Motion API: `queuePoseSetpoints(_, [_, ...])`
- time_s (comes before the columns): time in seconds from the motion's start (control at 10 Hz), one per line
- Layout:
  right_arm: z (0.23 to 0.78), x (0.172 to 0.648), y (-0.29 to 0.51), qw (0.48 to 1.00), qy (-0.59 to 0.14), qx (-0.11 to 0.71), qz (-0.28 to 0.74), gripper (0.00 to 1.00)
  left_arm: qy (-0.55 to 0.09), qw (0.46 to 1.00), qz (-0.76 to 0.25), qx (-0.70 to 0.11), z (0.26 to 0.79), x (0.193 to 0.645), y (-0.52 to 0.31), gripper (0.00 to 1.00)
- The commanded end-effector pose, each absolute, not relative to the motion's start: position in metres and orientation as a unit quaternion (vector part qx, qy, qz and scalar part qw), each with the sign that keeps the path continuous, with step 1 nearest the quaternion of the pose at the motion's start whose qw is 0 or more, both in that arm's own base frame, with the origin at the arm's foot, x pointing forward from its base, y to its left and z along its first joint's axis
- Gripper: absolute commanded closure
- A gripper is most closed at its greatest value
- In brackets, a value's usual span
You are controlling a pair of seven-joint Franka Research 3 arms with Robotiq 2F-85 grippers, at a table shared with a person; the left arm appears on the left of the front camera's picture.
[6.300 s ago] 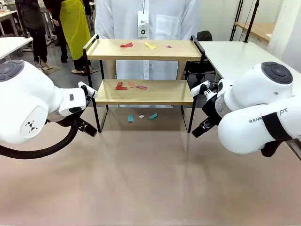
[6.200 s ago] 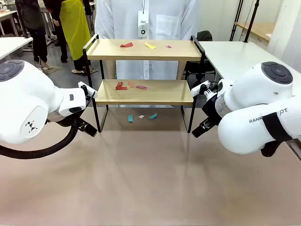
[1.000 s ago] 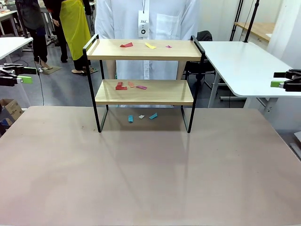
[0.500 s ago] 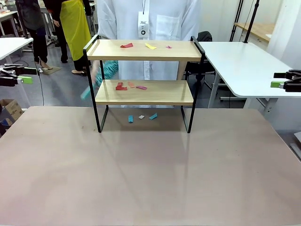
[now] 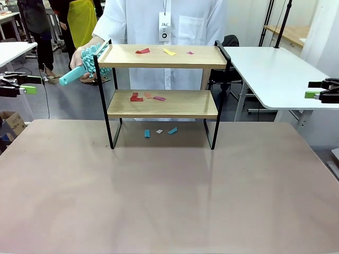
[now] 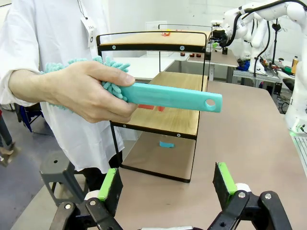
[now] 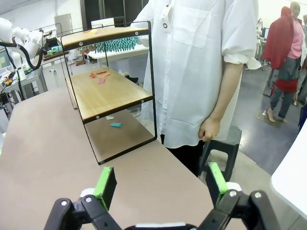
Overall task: Clean the shelf.
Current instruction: Pick up the Duster handed by the human.
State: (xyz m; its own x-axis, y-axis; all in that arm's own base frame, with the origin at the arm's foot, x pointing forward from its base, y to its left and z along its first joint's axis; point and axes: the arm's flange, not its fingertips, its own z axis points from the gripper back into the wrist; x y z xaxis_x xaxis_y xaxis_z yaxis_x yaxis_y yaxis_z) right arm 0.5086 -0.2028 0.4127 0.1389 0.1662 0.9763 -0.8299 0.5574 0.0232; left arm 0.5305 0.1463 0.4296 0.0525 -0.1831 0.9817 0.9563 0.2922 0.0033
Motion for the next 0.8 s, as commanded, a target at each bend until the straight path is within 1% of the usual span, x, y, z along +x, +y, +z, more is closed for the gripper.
queuePoseSetpoints(0.0, [0.4146,0.51,-0.2012,0.691,-0.551,0.3,0.359,0.0,-0.513,0.619,-0.46,-0.377,0.4299,0.5306,0.1462,0.0])
queuePoseSetpoints(0.7, [0.4146,0.51,-0.2012,0.691,-0.551,0.3,0.359,0.0,-0.513,0.619,-0.46,-0.377,0.4299,0.5306,0.1462,0.0])
